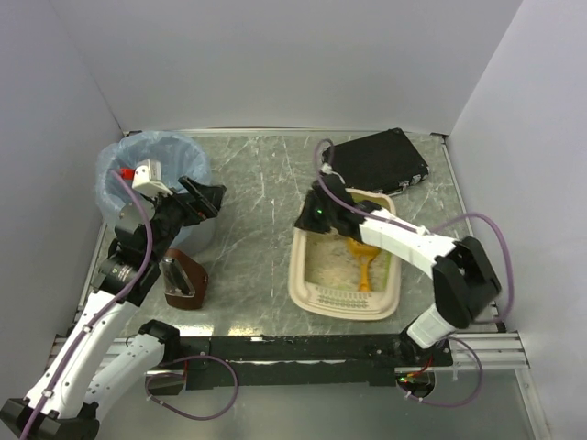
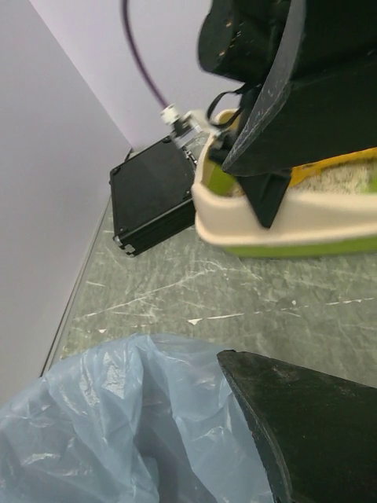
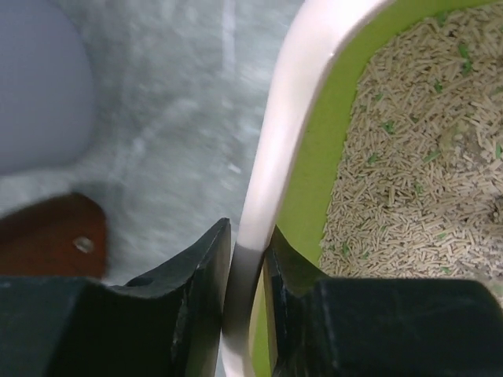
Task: Clean the litter box
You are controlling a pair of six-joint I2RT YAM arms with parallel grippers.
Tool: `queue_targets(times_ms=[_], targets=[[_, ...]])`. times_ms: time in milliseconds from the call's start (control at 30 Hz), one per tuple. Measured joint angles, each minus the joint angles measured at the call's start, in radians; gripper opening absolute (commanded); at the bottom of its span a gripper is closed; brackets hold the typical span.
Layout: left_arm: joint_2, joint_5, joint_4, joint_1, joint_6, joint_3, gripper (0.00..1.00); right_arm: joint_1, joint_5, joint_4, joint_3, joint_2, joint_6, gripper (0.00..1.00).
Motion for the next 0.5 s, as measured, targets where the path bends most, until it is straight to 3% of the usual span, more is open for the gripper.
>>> queue_targets(times_ms=[133, 200, 233, 300, 500], targets=[[-0.011, 0.001, -0.021, 0.000, -0.003, 0.000, 0.97, 0.061, 0.018, 0.018, 0.142, 0.126, 0.055, 0.45], [-0.022, -0.002, -0.031, 0.000, -0.004, 0.000, 0.97, 0.091, 0.018, 0.016, 0.212, 0.184, 0.060, 0.61], [-0.027, -0.003, -0.031, 0.000, -0.005, 0.000, 0.97, 0.105, 0.014, 0.014, 0.240, 0.204, 0.060, 0.78], [-0.035, -0.003, -0.031, 0.000, -0.010, 0.000, 0.97, 0.130, 0.015, 0.008, 0.297, 0.228, 0.048, 1.00], [-0.019, 0.024, 0.008, 0.000, -0.010, 0.000, 0.97, 0.167, 0.155, -0.066, 0.259, 0.085, -0.040, 1.00]])
